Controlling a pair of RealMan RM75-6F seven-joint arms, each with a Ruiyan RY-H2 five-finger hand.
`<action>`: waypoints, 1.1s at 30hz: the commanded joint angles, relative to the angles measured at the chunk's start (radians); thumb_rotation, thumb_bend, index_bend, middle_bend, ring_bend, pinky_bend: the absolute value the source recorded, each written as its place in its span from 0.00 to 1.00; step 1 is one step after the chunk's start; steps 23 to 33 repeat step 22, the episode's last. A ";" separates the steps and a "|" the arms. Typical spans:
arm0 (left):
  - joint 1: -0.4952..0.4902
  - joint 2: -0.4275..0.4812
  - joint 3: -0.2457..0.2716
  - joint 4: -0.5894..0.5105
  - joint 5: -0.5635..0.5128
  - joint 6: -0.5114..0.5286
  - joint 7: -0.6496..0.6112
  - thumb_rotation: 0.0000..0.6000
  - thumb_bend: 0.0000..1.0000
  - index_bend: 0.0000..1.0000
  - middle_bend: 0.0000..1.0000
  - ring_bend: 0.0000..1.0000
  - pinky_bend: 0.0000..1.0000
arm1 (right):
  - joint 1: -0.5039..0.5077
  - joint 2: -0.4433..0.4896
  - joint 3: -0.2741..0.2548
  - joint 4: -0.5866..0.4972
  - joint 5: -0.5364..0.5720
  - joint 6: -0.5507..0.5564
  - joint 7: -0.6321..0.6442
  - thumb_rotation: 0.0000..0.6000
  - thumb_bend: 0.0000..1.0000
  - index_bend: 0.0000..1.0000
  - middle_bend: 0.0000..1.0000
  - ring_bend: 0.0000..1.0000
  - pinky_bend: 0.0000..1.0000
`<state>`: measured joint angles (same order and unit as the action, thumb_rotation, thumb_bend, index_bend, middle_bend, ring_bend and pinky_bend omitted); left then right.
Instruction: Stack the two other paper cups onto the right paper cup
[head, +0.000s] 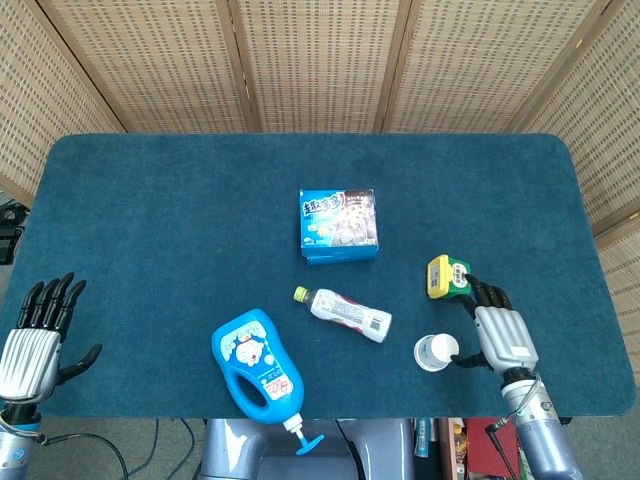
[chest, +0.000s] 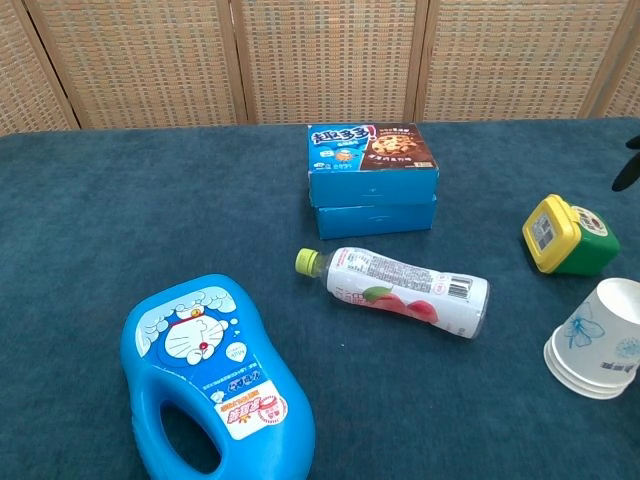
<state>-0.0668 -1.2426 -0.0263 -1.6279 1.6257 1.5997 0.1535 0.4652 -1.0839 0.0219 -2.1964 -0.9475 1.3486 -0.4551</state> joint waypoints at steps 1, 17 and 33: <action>-0.001 -0.002 -0.001 0.003 -0.004 -0.005 0.003 1.00 0.25 0.00 0.00 0.00 0.00 | -0.092 -0.001 -0.068 0.165 -0.260 0.048 0.114 1.00 0.12 0.27 0.00 0.00 0.00; -0.003 -0.004 -0.018 0.017 -0.043 -0.015 0.005 1.00 0.25 0.00 0.00 0.00 0.00 | -0.248 -0.105 -0.097 0.525 -0.523 0.174 0.368 1.00 0.12 0.06 0.00 0.00 0.00; -0.004 -0.005 -0.017 0.014 -0.048 -0.022 0.018 1.00 0.25 0.00 0.00 0.00 0.00 | -0.265 -0.098 -0.104 0.534 -0.534 0.155 0.360 1.00 0.10 0.00 0.00 0.00 0.00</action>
